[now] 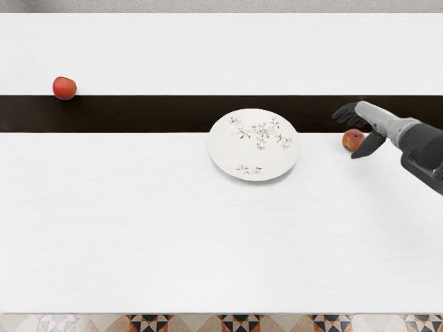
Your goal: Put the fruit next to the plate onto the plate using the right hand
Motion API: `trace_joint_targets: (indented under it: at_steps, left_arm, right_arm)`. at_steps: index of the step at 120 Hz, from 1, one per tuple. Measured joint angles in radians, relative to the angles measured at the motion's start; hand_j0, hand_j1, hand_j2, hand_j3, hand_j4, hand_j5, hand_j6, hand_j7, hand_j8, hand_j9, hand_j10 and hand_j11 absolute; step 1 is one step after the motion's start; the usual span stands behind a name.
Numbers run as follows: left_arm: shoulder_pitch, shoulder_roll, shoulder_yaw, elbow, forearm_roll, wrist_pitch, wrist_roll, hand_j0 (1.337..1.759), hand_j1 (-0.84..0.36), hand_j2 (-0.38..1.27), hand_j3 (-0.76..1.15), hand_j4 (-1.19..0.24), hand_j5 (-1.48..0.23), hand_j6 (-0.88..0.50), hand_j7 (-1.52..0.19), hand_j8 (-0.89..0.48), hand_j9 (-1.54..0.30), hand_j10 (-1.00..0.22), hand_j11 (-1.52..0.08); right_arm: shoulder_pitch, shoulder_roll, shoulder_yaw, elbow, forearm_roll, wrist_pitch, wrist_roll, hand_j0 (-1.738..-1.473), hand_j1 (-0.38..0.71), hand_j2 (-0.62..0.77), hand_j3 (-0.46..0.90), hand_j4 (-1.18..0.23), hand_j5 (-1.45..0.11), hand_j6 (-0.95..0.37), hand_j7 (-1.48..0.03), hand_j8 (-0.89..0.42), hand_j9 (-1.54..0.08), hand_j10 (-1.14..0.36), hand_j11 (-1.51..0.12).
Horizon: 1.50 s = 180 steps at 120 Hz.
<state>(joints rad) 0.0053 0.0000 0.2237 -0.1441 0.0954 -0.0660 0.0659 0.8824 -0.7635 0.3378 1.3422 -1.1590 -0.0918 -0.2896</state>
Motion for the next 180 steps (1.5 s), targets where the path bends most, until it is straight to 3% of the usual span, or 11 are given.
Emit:
trace_joint_targets:
  at_steps: [96, 140, 180]
  left_arm:
    - [-0.001, 0.000, 0.000, 0.000, 0.000, 0.000, 0.000, 1.658, 0.06, 0.05, 0.00, -0.24, -0.32, -0.24, -0.32, -0.24, -0.32, -0.24, -0.32]
    - [0.000, 0.000, 0.000, 0.000, 0.000, 0.000, 0.000, 1.658, 0.06, 0.05, 0.00, -0.24, -0.32, -0.25, -0.32, -0.24, -0.32, -0.24, -0.32]
    - [0.000, 0.000, 0.000, 0.000, 0.000, 0.000, 0.000, 1.658, 0.06, 0.05, 0.00, -0.24, -0.32, -0.25, -0.32, -0.24, -0.32, -0.24, -0.32]
  right_arm:
    - [0.011, 0.068, -0.026, -0.132, 0.000, -0.029, 0.010, -1.658, 0.09, -0.07, 0.00, -0.37, -0.48, -0.37, -0.48, -0.37, -0.48, -0.37, -0.48]
    - [0.009, 0.156, -0.045, -0.300, 0.004, -0.028, 0.065, -1.658, 0.08, -0.07, 0.00, -0.36, -0.47, -0.37, -0.47, -0.36, -0.47, -0.36, -0.47]
    - [0.004, 0.171, -0.051, -0.329, 0.007, -0.032, 0.084, -1.658, 0.13, -0.08, 0.00, -0.41, -0.53, -0.41, -0.53, -0.41, -0.53, -0.41, -0.53]
